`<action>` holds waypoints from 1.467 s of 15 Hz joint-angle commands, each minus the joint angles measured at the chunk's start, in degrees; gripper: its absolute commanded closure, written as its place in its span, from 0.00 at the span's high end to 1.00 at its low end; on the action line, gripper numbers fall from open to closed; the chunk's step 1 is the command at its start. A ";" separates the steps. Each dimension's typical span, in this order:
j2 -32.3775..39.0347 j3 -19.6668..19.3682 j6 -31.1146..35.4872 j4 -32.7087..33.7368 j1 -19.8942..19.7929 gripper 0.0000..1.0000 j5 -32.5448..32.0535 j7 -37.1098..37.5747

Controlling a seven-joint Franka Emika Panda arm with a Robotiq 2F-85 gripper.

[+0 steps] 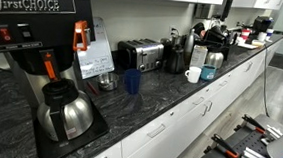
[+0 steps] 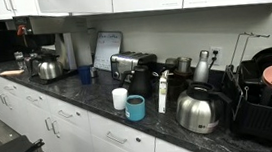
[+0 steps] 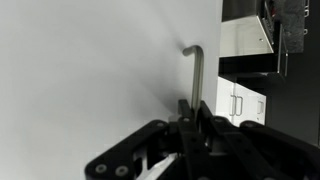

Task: Close the open overheard cabinet door

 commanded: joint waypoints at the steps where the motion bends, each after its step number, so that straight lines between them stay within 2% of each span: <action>1: 3.26 0.76 0.70 5.28 2.52 0.03 0.50 -3.30; 7: 9.46 2.97 2.87 9.27 1.54 0.03 -6.81 -1.23; 13: 15.95 5.49 9.75 13.93 1.89 0.03 -13.46 2.59; 17: 19.27 6.69 13.80 15.86 1.77 0.03 -19.87 8.11; 22: 24.88 6.72 15.68 20.09 1.25 0.03 -31.95 18.21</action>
